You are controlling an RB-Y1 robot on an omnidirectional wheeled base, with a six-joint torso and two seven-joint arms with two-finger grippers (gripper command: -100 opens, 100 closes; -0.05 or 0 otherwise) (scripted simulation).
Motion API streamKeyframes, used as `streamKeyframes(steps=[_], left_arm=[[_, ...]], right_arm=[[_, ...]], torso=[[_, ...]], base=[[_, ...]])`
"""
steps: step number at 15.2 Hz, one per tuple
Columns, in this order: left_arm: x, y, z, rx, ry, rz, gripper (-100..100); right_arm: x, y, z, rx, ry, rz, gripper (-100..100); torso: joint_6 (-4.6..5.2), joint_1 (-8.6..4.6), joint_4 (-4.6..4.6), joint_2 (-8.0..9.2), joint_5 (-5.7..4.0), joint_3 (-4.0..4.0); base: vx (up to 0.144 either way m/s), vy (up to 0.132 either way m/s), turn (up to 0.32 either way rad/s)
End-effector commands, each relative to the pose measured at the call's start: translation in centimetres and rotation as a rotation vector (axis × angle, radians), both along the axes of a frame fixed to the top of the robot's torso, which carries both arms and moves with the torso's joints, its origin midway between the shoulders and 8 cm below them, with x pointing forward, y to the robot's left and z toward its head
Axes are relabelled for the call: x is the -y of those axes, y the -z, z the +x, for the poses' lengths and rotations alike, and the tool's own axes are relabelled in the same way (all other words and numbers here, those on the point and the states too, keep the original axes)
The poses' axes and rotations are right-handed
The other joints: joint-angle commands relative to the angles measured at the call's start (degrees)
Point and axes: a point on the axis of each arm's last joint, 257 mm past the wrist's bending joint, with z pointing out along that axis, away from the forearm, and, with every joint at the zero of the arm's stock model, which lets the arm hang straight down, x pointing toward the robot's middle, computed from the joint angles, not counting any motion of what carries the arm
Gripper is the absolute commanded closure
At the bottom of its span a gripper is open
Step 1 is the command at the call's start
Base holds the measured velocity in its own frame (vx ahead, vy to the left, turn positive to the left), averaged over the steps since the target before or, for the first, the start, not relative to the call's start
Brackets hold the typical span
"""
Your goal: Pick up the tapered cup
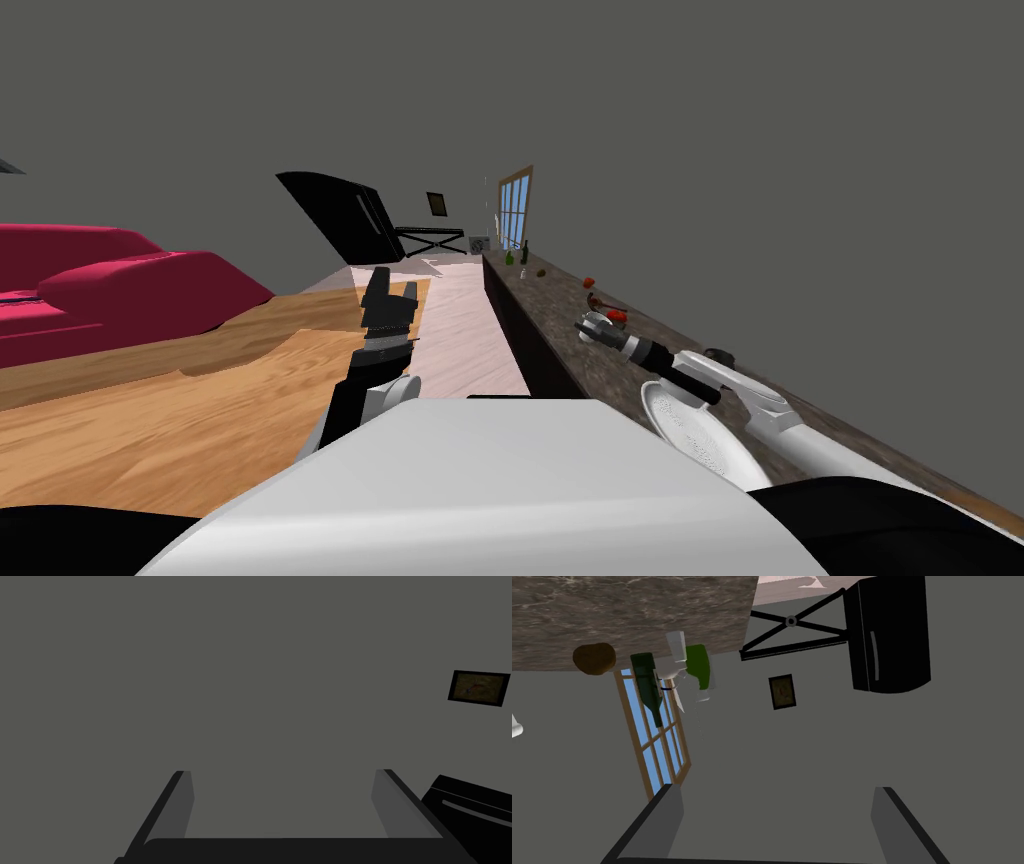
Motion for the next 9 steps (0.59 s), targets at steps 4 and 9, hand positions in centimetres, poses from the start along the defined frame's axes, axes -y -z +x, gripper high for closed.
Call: streamKeyframes(steps=[4,9], left_arm=[[0.0,0.0,0.0,0.000,0.000,0.000,0],[0.0,0.0,0.0,0.000,0.000,0.000,0]], right_arm=[[2.7,1.5,-0.5,-0.048,-0.037,-0.163,-100],[4.1,1.9,-0.6,-0.080,-0.078,-0.278,-100]], torso=[[0.00,0.01,0.00,0.00,0.00,0.00],[-0.01,0.03,0.00,-0.01,0.01,-0.01]], base=[[0.009,-0.009,0.045],[0.009,-0.007,0.040]])
